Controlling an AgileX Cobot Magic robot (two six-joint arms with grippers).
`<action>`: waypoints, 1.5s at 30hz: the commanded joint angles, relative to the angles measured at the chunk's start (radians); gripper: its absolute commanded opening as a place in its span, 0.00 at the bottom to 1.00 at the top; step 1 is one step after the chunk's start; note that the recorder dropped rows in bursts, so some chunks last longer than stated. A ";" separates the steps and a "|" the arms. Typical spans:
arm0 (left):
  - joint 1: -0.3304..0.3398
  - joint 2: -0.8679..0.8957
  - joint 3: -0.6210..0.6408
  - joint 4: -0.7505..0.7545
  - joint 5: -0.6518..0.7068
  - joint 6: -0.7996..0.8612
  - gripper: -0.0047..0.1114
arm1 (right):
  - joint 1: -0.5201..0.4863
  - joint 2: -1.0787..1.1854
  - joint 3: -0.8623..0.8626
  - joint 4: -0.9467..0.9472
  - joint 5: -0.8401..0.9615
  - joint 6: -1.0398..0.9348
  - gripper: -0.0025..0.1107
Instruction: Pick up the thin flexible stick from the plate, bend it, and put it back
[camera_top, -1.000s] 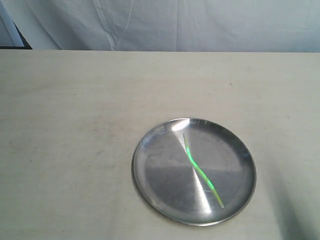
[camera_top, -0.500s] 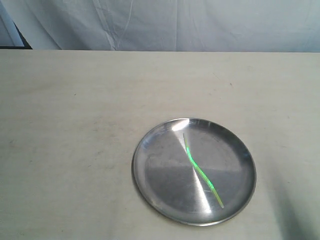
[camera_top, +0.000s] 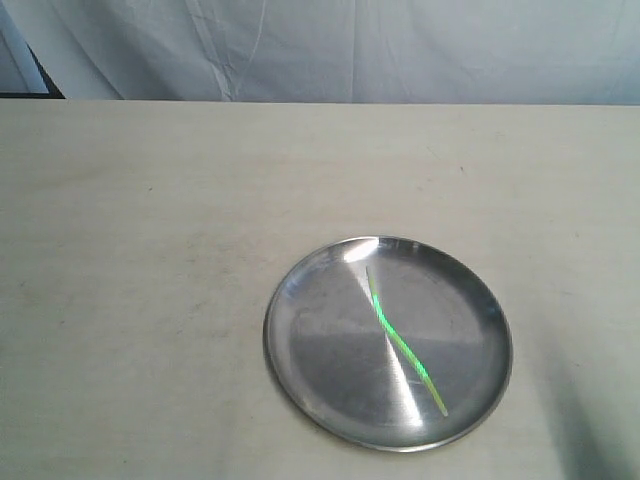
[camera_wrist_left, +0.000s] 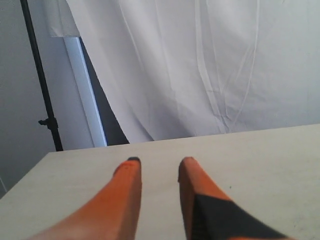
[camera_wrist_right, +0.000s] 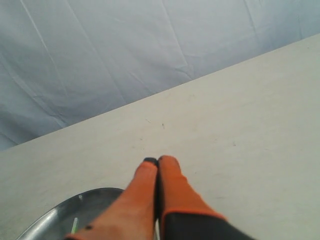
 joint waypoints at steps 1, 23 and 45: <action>0.004 -0.112 0.004 -0.019 0.140 -0.004 0.28 | -0.008 -0.005 0.002 -0.006 -0.008 -0.005 0.02; 0.004 -0.265 0.004 -0.021 0.436 -0.057 0.28 | -0.008 -0.005 0.002 -0.004 -0.012 -0.003 0.02; 0.004 -0.265 0.004 -0.021 0.434 -0.055 0.28 | -0.008 -0.005 0.002 -0.004 -0.013 -0.003 0.02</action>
